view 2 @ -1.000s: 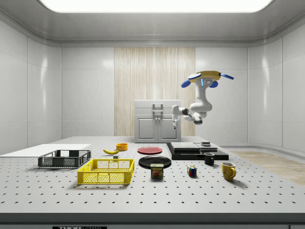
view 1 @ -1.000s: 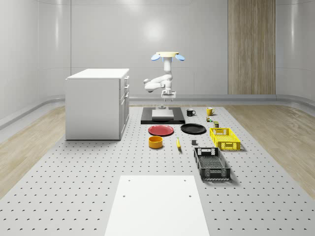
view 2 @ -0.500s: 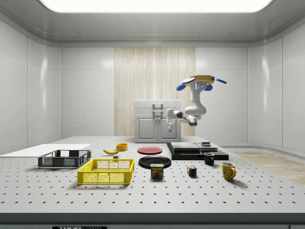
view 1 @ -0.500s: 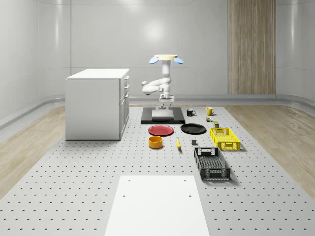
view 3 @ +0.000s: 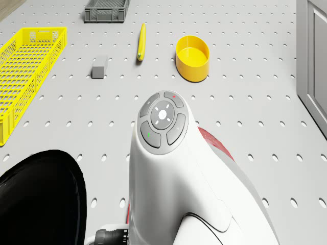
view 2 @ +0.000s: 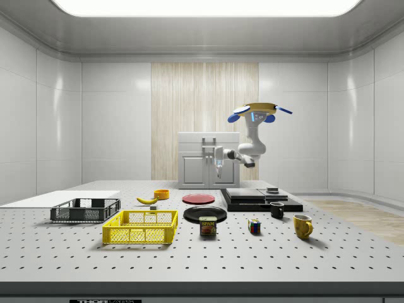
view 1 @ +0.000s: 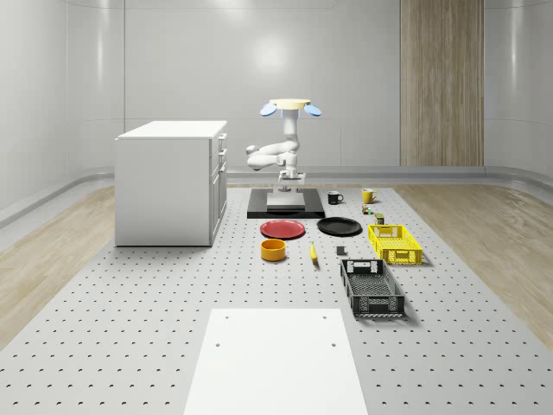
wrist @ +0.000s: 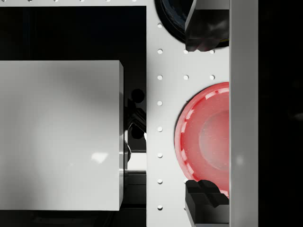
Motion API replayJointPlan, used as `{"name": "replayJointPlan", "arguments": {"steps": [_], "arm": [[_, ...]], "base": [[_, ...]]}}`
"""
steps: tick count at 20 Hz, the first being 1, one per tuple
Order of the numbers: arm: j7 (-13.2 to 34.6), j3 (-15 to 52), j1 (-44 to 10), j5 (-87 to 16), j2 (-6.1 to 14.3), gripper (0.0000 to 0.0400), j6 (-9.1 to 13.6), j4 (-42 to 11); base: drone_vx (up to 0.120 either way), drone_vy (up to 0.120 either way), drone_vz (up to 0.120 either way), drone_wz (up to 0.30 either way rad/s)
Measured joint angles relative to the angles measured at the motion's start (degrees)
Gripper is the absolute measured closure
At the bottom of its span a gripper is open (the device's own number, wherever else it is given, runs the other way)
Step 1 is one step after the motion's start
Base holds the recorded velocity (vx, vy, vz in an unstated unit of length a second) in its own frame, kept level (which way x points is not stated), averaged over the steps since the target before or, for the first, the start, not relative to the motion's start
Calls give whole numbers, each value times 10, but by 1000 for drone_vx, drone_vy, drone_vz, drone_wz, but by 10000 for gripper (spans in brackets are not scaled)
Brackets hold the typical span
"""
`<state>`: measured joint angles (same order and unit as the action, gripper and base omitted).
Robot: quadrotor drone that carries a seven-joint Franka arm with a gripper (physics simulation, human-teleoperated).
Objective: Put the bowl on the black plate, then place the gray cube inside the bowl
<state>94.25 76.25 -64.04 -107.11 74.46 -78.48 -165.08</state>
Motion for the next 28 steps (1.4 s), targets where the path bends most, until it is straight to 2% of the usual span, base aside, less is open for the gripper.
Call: {"name": "replayJointPlan", "arguments": {"steps": [10, 13, 18, 24, 28], "arm": [[5, 5, -5, 10, 21, 0, -19, 1], [6, 6, -7, 12, 26, 0, -25, 2], [8, 8, -9, 16, 36, 0, -33, 2], [11, 10, -12, 21, 46, 0, -43, 3], [12, 11, -14, 24, 53, 0, -49, 3]], "base": [[120, 0, -96, 0], [120, 0, 0, 0], [120, -88, -8, 0], [120, 0, -120, 0], [120, 0, -10, 0]]}}
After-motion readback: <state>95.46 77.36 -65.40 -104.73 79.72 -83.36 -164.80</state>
